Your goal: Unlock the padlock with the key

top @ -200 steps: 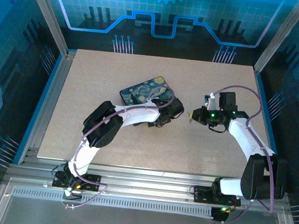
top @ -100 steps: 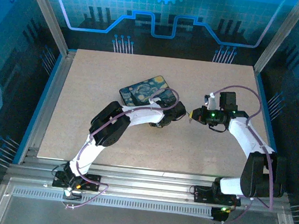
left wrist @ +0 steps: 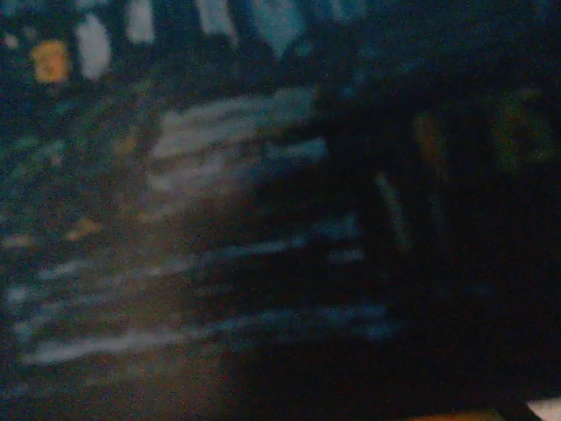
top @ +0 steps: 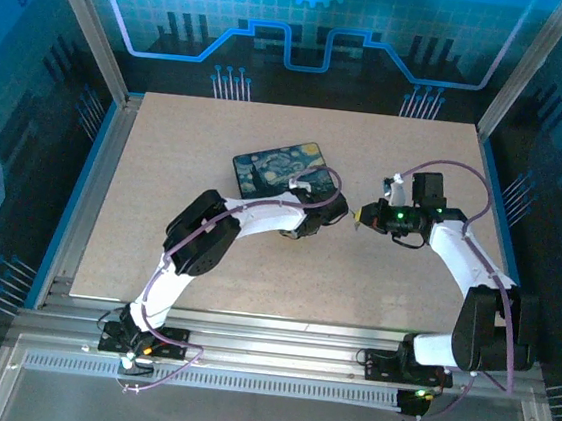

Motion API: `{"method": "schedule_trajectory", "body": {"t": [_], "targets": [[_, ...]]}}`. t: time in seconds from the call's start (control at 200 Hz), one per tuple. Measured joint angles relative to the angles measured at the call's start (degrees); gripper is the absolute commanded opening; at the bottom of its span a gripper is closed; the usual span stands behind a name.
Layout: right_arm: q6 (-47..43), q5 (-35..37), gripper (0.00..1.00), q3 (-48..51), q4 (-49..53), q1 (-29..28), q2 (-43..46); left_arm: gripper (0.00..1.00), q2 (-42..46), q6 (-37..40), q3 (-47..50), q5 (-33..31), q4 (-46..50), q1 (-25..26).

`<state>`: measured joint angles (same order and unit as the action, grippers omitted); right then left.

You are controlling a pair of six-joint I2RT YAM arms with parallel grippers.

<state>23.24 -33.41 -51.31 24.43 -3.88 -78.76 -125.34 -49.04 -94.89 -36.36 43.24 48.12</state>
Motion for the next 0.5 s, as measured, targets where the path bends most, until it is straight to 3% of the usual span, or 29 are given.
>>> {"method": "schedule_trajectory", "body": {"t": [0.27, 0.5], "targets": [[0.0, 0.5, 0.0, 0.0, 1.0, -2.0, 1.6, 0.13, 9.2, 9.0, -4.0, 9.2, 9.9, -2.6], [0.0, 0.9, 0.0, 0.0, 2.9, -2.8, 5.7, 0.13, 11.3, 12.2, -12.3, 17.4, 21.2, -6.7]]}}
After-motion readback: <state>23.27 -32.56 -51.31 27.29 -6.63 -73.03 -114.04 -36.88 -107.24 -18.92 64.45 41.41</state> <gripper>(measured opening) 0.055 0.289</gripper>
